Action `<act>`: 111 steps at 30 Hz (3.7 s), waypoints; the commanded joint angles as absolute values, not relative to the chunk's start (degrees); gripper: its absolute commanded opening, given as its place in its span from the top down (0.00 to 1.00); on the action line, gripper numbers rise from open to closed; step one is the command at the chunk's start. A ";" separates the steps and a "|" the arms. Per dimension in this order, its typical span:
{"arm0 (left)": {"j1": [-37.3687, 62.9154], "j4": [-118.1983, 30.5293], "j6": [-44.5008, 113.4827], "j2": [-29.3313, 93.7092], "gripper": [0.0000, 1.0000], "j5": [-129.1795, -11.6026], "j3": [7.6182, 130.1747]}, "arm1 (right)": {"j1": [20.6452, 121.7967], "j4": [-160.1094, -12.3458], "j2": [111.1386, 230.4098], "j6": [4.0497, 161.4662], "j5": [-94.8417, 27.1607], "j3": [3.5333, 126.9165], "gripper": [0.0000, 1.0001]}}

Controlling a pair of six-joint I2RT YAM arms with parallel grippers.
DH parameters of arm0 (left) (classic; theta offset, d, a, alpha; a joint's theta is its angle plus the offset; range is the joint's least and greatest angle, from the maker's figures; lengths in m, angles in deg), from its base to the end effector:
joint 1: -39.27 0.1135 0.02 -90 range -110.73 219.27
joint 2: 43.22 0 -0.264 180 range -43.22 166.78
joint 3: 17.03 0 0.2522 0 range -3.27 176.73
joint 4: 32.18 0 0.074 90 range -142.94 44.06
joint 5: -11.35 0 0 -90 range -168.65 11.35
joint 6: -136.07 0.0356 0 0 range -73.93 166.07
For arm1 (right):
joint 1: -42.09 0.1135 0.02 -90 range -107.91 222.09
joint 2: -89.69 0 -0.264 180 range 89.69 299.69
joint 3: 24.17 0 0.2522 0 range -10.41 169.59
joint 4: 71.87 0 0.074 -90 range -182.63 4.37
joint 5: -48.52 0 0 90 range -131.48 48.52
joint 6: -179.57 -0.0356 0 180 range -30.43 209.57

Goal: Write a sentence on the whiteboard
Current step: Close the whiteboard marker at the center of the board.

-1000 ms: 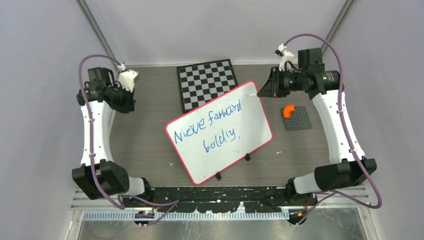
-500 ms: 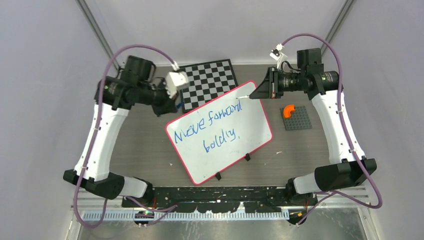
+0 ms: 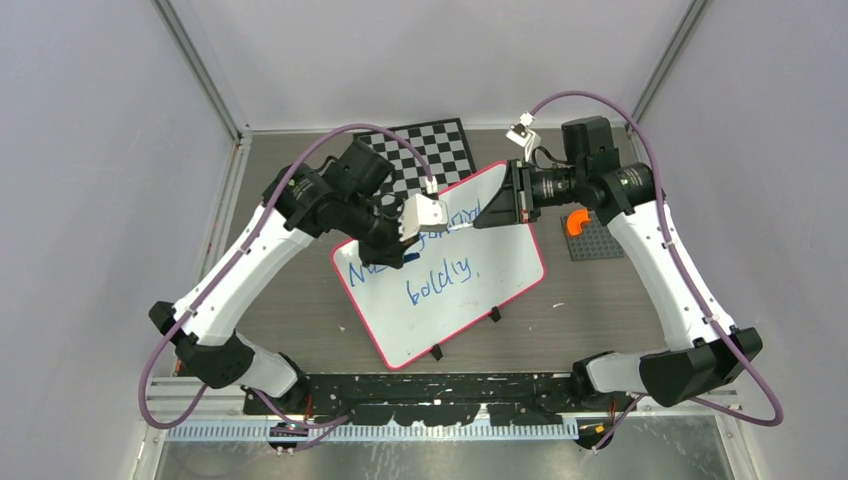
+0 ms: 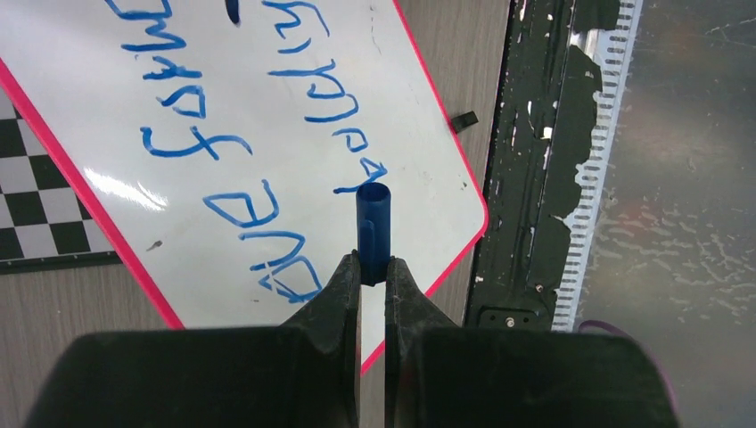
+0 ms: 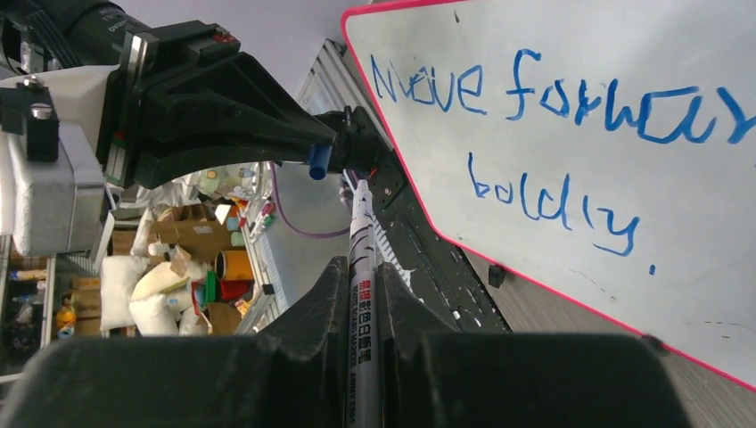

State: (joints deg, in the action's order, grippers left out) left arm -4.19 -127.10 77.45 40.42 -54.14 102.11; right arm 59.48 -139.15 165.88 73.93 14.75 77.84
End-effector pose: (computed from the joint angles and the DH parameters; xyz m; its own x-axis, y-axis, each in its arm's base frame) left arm 0.1715 -0.1828 0.4307 -0.1278 0.7739 -0.6203 0.9905 0.1316 -0.0400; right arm 0.2338 0.1042 0.4176 -0.8135 -0.0977 -0.5733 -0.5621 0.3849 0.7320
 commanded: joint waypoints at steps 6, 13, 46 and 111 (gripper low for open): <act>-7.06 -122.58 74.83 41.53 1.00 -56.50 102.42 | 63.75 -132.28 163.86 67.30 16.45 73.67 1.00; -8.12 -121.37 76.05 41.07 1.00 -57.18 101.15 | 65.63 -131.77 164.66 66.89 17.95 73.46 1.00; -8.54 -121.02 76.02 39.53 1.00 -57.44 101.38 | 67.95 -135.90 165.30 71.74 14.24 74.67 1.00; -10.03 -120.77 72.79 43.10 1.00 -54.09 105.18 | 70.86 -135.99 166.06 73.49 8.67 75.29 1.00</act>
